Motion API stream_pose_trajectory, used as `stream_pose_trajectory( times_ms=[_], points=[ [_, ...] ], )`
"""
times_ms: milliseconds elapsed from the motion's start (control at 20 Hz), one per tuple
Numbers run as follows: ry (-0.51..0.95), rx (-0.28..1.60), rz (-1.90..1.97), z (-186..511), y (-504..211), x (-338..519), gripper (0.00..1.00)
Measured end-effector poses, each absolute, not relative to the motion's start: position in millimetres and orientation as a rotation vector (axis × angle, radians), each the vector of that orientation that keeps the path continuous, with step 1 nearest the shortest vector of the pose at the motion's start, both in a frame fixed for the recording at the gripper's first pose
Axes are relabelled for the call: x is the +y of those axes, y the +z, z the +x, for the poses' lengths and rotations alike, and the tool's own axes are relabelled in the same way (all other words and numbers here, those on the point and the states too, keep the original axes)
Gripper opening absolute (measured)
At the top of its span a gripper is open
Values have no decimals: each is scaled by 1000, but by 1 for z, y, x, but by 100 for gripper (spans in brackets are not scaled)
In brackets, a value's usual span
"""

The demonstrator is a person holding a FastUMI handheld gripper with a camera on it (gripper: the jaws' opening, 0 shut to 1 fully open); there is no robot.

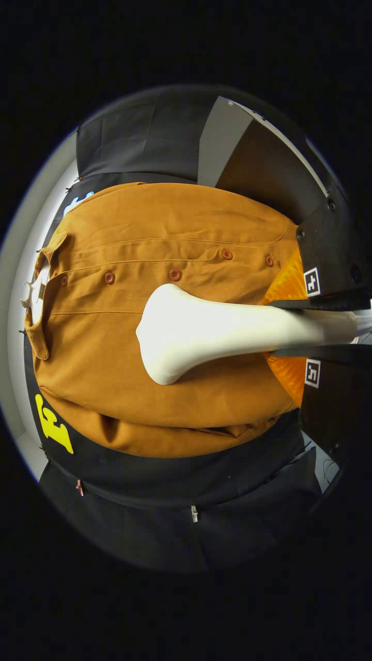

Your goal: Iron the clothes twice with a garment steamer, once on the left side and once on the right side.

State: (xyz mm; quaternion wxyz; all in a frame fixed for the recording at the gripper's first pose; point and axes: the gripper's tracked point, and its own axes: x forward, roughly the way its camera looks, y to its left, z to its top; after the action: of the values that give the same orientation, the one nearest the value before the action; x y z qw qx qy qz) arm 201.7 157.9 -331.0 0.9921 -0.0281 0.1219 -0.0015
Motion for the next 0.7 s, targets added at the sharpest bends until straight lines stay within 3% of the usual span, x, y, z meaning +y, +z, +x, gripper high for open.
stream_pose_trajectory(
  times_ms=[450, 700],
  points=[
    [22, 319, -68, 181, -376, 151, 29],
    [46, 302, -57, 153, -347, 139, 29]
  ],
)
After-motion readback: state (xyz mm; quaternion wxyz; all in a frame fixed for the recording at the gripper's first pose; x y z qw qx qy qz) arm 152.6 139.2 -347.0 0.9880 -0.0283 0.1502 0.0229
